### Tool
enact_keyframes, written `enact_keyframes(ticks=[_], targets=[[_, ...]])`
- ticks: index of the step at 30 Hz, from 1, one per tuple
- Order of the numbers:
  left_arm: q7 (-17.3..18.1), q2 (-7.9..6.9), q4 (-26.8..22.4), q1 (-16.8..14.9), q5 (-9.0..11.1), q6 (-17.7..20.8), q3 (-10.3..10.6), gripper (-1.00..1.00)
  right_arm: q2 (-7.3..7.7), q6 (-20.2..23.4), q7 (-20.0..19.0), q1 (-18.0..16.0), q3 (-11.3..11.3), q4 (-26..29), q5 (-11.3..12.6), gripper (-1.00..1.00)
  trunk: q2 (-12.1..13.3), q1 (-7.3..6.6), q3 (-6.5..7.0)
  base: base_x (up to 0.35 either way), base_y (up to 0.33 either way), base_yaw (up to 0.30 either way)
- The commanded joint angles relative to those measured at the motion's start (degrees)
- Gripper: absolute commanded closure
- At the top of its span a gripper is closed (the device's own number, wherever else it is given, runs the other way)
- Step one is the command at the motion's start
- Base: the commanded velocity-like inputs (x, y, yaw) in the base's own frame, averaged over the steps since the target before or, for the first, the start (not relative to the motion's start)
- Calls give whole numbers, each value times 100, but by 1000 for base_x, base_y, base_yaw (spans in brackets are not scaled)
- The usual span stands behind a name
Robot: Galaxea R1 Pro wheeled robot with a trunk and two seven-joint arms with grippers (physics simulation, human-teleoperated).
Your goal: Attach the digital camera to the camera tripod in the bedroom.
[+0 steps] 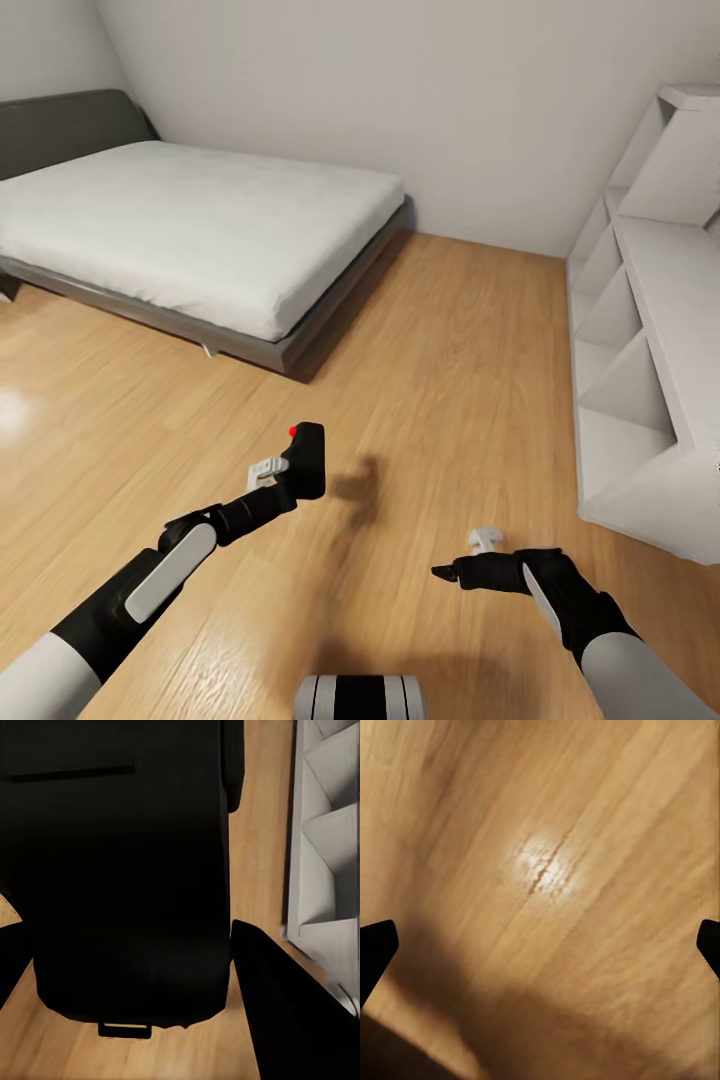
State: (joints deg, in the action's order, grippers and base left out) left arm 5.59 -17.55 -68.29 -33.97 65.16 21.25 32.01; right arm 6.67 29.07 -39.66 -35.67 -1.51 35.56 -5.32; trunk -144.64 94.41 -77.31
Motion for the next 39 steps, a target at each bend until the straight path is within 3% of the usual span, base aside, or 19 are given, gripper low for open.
enact_keyframes(ticks=[1, 12, 22, 39], targets=[[12, -2, 1, -4, 29, 15, 9, 100, -1, 18, -43, -1, -16, 9, -57, -100, 0, -3, 19, 0, 0, 0], [7, -15, 79, 5, 114, 34, 39, 100, -3, 40, -50, -1, -16, 20, -55, -100, 15, -32, 262, 0, 0, 0], [126, 55, 850, -35, 844, -49, 42, 100, -8, 43, -50, -1, -16, 21, -50, -100, 28, -57, 484, 0, 0, 0], [248, 92, 917, -46, 1012, -44, 82, 100, -16, 37, -50, -1, -16, 21, -48, -100, 51, -101, 861, 0, 0, 0]])
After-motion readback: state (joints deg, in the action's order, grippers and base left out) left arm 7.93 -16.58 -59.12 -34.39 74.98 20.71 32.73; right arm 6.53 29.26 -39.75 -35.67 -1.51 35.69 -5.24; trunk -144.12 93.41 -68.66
